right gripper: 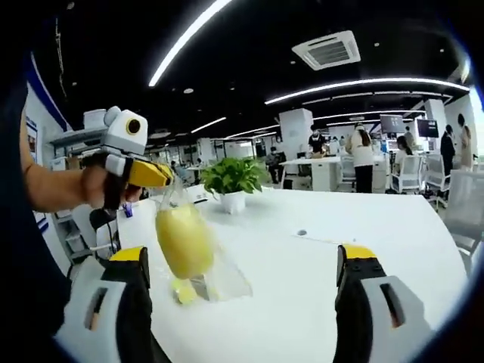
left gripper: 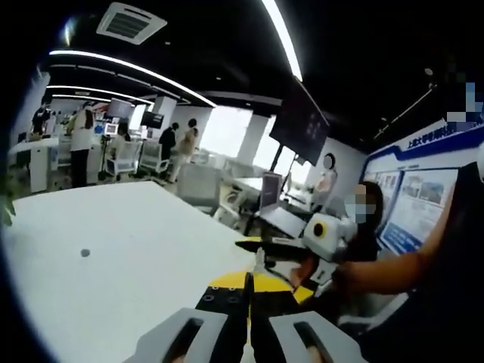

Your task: Compare the silicone blocks by pressing each to a similar depth, holding the contact briefly, and releasing to observe deformation and rebound differences across the visible hardness samples.

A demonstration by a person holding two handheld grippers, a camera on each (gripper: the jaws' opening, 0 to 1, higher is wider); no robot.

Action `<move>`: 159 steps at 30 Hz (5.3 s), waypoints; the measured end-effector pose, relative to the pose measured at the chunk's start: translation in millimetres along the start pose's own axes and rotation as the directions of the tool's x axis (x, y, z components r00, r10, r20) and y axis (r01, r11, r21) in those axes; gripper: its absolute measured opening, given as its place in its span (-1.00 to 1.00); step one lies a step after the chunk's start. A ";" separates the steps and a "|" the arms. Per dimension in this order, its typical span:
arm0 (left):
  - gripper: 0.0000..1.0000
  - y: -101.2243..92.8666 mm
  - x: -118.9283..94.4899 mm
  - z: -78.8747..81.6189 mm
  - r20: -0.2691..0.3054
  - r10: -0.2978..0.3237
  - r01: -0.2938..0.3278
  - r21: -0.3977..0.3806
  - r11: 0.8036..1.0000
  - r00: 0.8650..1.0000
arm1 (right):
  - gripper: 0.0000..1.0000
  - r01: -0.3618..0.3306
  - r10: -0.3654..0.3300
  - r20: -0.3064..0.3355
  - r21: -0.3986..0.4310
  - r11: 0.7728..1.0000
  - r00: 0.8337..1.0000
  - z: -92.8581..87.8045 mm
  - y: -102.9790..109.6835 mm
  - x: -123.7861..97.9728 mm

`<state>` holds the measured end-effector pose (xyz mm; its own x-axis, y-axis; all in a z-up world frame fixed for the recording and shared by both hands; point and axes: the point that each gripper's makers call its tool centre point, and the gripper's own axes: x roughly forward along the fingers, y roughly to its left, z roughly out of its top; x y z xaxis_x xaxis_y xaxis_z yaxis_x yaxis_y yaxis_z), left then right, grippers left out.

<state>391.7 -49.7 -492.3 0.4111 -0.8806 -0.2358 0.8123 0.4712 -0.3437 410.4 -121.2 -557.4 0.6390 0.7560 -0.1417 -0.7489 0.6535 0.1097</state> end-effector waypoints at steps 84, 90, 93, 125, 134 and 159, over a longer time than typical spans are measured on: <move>-1.00 131.8 41.6 -182.7 -0.146 0.279 -0.315 -0.390 0.865 0.949 | 0.93 0.183 -0.153 -0.219 0.119 0.976 0.963 -139.9 -31.0 -68.2; -1.00 145.3 42.0 -198.4 -0.195 0.315 -0.367 -0.367 0.855 0.929 | 0.93 0.191 -0.158 -0.223 0.133 0.973 0.962 -143.1 -32.9 -68.6; -1.00 154.9 39.1 -207.6 -0.223 0.372 -0.431 -0.364 0.826 0.901 | 0.93 0.195 -0.161 -0.223 0.140 0.971 0.961 -144.3 -32.9 -68.9; -1.00 173.1 35.3 -244.0 -0.298 0.426 -0.509 -0.311 0.803 0.854 | 0.93 0.213 -0.169 -0.237 0.172 0.962 0.957 -150.9 -34.6 -73.1; -0.61 175.7 35.0 -225.0 -0.217 0.398 -0.451 -0.339 0.826 0.891 | 0.93 0.208 -0.163 -0.242 0.174 0.963 0.957 -150.3 -32.4 -72.3; 1.00 148.2 -106.5 -156.8 -0.044 0.420 -0.418 0.059 0.907 0.906 | 0.93 0.160 -0.137 -0.242 0.076 0.984 0.961 -136.0 -29.8 -55.9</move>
<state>403.4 121.9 -660.7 0.6956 -0.5979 -0.3983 0.5893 0.7920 -0.1596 373.2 -187.9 -686.5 0.6739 0.6280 -0.3892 -0.6218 0.7666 0.1604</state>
